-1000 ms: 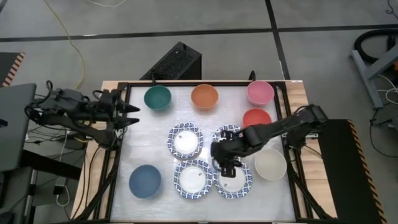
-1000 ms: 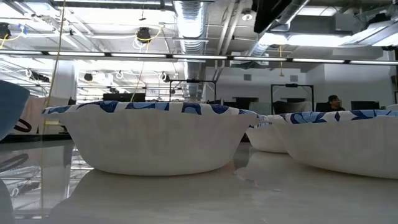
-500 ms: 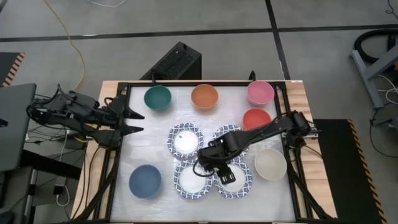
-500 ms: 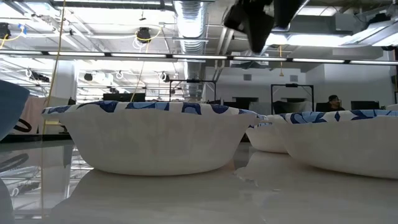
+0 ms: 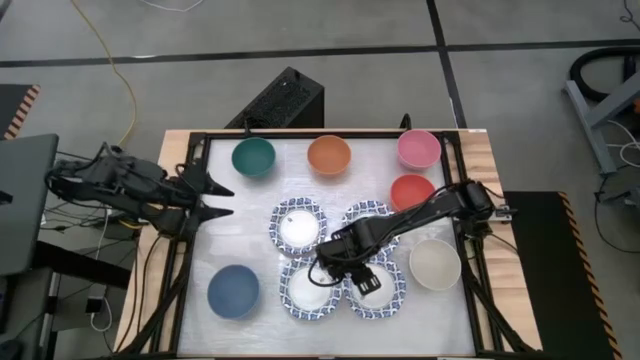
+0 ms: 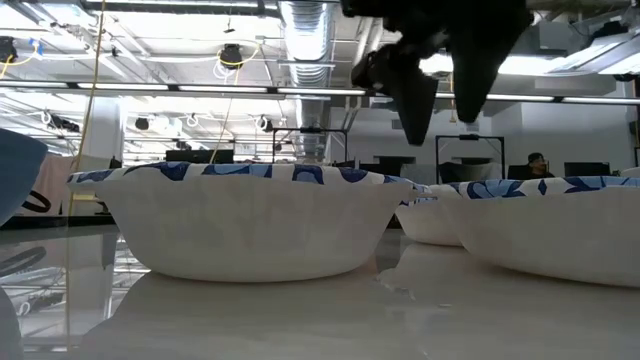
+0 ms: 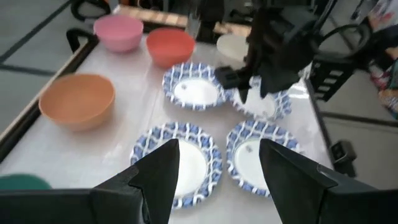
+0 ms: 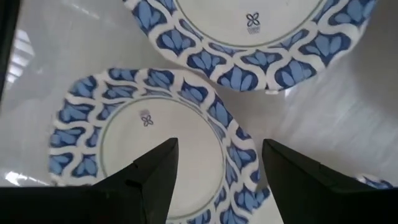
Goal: Nest bowls inside each other
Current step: Stack the blue patterned bowl on top of the blue patterned bowl
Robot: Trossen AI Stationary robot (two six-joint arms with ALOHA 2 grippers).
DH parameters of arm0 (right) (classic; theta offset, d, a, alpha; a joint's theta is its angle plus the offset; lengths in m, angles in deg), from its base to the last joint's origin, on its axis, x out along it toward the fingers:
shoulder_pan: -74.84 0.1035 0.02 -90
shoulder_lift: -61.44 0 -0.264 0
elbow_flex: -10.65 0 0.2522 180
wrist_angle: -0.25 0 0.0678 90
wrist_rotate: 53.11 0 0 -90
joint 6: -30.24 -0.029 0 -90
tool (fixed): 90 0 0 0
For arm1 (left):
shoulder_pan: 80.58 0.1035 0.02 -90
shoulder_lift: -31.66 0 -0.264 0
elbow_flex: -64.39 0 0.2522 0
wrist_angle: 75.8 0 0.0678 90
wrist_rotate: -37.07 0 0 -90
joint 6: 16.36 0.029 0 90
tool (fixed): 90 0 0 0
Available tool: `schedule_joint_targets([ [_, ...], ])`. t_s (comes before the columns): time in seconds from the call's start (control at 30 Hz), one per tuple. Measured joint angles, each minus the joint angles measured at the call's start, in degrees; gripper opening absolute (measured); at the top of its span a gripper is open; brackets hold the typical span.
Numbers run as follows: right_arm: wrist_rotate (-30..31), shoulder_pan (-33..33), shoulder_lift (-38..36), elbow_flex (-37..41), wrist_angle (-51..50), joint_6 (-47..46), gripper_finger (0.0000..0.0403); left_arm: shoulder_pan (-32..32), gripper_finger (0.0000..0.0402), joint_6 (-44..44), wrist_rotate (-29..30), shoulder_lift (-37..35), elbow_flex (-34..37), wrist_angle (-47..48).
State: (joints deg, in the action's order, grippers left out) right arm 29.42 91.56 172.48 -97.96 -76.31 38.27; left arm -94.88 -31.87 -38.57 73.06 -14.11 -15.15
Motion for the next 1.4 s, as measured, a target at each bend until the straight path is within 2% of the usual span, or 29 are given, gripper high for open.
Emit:
schedule_joint_targets([
  [0.23, 0.0, -0.8, 0.0, 4.5, 3.8, 0.4, 0.0256, 0.0, 0.0213, -1.1, 1.5, -0.7, 5.0, -1.0],
  [0.63, -1.3, -0.7, 0.0, 12.9, 8.3, 0.2, 0.0244, 0.0, 0.0212, -2.3, 2.7, -0.7, 5.8, -1.5],
  [0.77, -1.2, -0.7, -0.1, 12.7, 8.6, 0.0, 0.0205, 0.0, 0.0212, -2.3, 3.0, -0.7, 5.8, -1.5],
  [1.03, -1.6, -0.7, 0.0, 12.8, 8.4, -0.3, 0.0072, 0.0, 0.0212, -2.1, 4.4, -0.7, 5.8, -1.4],
  [1.17, -1.9, -0.9, -0.1, 12.7, 8.0, -1.6, 0.0022, 0.0, 0.0212, -2.1, 4.6, -0.7, 5.8, -1.4],
  [1.27, -2.6, -1.1, -0.1, 12.7, 7.8, -2.7, 0.0008, 0.0, 0.0212, -2.1, 5.3, -0.7, 5.8, -1.4],
  [1.4, -3.2, -1.1, -0.1, 12.7, 7.7, -3.9, 0.0011, 0.0, 0.0212, -2.1, 5.8, -0.7, 5.8, -1.3],
])
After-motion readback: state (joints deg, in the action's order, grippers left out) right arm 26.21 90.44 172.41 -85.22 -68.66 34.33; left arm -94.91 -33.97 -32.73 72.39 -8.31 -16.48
